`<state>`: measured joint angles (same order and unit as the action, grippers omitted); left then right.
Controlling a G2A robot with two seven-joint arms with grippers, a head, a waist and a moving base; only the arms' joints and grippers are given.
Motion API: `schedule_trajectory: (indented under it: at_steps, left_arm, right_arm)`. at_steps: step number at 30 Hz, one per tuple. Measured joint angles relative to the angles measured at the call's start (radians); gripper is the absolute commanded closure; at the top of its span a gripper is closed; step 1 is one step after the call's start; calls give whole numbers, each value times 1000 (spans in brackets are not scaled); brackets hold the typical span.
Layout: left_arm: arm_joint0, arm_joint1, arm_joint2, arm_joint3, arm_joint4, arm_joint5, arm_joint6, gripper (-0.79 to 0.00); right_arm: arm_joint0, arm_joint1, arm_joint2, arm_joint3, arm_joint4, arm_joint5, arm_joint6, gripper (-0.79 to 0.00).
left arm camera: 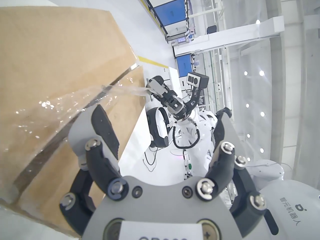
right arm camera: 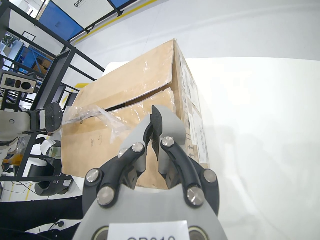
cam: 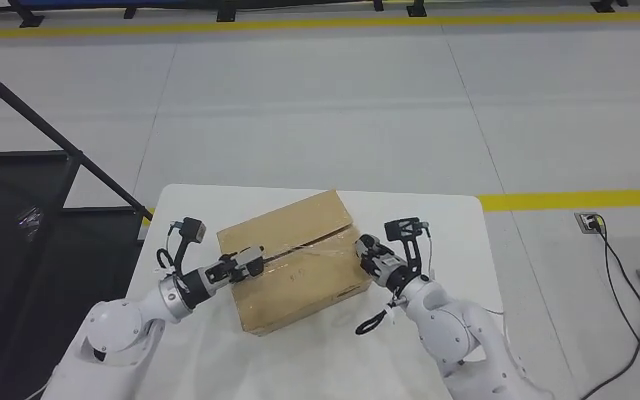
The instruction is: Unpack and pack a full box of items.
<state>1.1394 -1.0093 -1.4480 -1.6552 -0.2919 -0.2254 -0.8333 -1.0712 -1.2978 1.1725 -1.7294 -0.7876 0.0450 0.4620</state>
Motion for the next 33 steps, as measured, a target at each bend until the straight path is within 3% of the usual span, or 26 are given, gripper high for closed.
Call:
schedule_trajectory:
  at_steps: [10, 16, 21, 33]
  left_arm:
    - [42, 11, -62, -9, -18, 12, -27, -785]
    - [34, 9, -33, -22, -9, 21, -29, -785]
    - [19, 6, -8, -32, 0, 30, -19, -785]
    - [-47, -12, 76, -16, 8, 76, 101, -785]
  right_arm:
    - [16, -12, 2, 11, -13, 60, -138, 0]
    - [109, -33, -50, 84, -40, 166, -142, 0]
    - [175, -46, -78, 138, -33, 170, -117, 0]
    - [208, -63, -105, 174, -92, 243, -114, 0]
